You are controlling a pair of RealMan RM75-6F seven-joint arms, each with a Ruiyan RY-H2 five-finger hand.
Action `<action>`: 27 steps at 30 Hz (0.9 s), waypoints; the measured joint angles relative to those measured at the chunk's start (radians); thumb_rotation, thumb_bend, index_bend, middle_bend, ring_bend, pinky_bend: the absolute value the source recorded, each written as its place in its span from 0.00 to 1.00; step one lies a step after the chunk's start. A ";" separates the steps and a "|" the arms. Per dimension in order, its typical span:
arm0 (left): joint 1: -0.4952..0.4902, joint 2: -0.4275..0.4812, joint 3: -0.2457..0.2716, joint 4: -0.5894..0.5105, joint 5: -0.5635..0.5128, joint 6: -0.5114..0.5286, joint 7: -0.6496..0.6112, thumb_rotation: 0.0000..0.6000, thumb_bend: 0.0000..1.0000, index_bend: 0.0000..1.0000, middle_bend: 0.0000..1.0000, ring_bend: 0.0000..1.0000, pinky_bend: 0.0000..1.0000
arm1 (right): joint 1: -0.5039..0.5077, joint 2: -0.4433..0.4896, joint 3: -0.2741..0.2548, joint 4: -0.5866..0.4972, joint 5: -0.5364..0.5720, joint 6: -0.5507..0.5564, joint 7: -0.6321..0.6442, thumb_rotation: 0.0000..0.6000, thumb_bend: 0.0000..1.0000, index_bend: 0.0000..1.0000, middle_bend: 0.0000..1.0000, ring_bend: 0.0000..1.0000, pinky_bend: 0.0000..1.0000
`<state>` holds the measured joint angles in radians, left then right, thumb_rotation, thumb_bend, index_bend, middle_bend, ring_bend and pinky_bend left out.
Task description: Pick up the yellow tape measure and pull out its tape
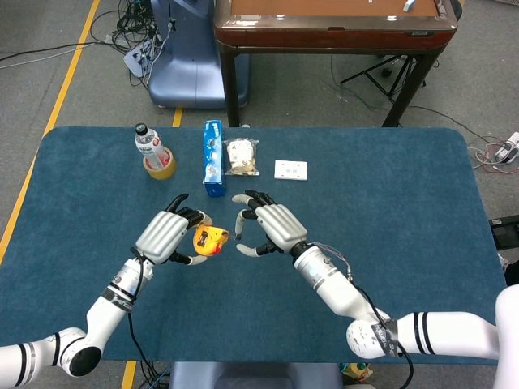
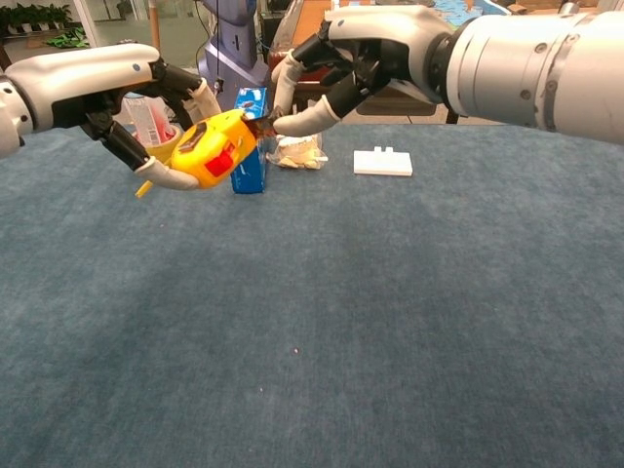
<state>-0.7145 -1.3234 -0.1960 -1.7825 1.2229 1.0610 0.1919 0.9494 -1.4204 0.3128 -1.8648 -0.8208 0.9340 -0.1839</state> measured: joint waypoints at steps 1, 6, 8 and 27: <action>0.000 0.001 0.000 0.000 0.000 0.000 0.000 1.00 0.15 0.55 0.54 0.31 0.02 | 0.000 -0.001 0.000 0.001 0.001 0.000 0.001 1.00 0.39 0.54 0.16 0.00 0.00; 0.001 0.002 0.003 0.002 0.002 -0.002 0.000 1.00 0.15 0.55 0.54 0.31 0.02 | 0.001 -0.005 -0.003 0.009 0.003 -0.001 0.005 1.00 0.39 0.57 0.17 0.00 0.00; 0.000 0.002 0.003 0.003 0.002 -0.003 -0.001 1.00 0.15 0.55 0.54 0.31 0.02 | 0.002 -0.006 -0.004 0.012 0.005 -0.001 0.005 1.00 0.39 0.58 0.18 0.00 0.00; -0.002 -0.005 0.007 0.022 0.010 -0.010 -0.011 1.00 0.15 0.55 0.54 0.31 0.02 | 0.008 -0.026 -0.007 0.040 0.015 0.006 0.006 1.00 0.58 0.65 0.22 0.00 0.00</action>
<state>-0.7161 -1.3288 -0.1894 -1.7609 1.2325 1.0508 0.1812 0.9575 -1.4468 0.3062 -1.8243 -0.8055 0.9400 -0.1779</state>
